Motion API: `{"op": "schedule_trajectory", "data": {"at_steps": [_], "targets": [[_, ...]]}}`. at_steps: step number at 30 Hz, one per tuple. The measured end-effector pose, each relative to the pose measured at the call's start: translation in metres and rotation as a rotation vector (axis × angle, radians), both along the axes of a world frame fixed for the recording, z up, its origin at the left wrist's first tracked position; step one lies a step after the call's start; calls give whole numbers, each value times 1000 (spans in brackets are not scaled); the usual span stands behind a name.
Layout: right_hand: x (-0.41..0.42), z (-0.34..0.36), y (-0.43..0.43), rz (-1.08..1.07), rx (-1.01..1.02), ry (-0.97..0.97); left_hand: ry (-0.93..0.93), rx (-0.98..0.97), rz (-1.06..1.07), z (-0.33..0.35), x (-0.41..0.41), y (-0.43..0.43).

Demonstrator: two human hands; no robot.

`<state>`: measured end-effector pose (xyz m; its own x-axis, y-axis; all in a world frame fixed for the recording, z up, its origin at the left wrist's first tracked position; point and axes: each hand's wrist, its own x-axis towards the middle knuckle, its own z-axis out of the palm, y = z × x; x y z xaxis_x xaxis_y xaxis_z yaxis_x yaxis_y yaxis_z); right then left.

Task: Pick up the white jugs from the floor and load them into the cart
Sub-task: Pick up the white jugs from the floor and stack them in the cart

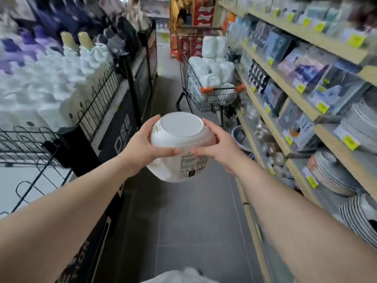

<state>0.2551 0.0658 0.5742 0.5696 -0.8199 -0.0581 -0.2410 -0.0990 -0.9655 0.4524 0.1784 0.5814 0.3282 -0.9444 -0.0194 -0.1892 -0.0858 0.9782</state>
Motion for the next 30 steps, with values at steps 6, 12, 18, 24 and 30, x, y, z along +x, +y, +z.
{"op": "schedule_trajectory", "data": {"at_steps": [6, 12, 18, 24, 30], "targets": [[58, 9, -108, 100, 1, -28, 3, -5, 98, 11, 46, -83], [128, -3, -209, 121, 10, -48, -13, 6, 94, 1, 113, -183], [215, -4, -324, 84, 23, -64, -14, -7, 96, -2, 204, -303], [290, 14, -431, 10, -8, -98, -20, -27, 39, 18, 287, -425], [346, 11, -545, -3, -12, -85, -45, -32, 43, 14, 346, -540]]}}
